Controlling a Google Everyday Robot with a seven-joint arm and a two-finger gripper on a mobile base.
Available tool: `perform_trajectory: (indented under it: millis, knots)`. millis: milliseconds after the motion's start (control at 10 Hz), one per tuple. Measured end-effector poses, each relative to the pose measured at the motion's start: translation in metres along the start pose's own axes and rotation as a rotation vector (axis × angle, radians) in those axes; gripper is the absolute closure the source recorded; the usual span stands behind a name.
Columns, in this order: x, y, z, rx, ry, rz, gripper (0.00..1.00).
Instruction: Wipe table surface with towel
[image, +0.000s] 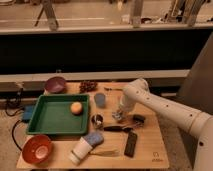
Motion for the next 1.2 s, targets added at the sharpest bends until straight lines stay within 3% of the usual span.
perform_trajectory:
  millis: [400,800,1200]
  knots:
    - [-0.014,0.004,-0.001,-0.018,-0.007,0.008,1.00]
    - [-0.013,0.015,-0.003,-0.029,-0.014,0.011,1.00]
    - [-0.024,0.008,0.000,-0.043,-0.017,0.002,1.00]
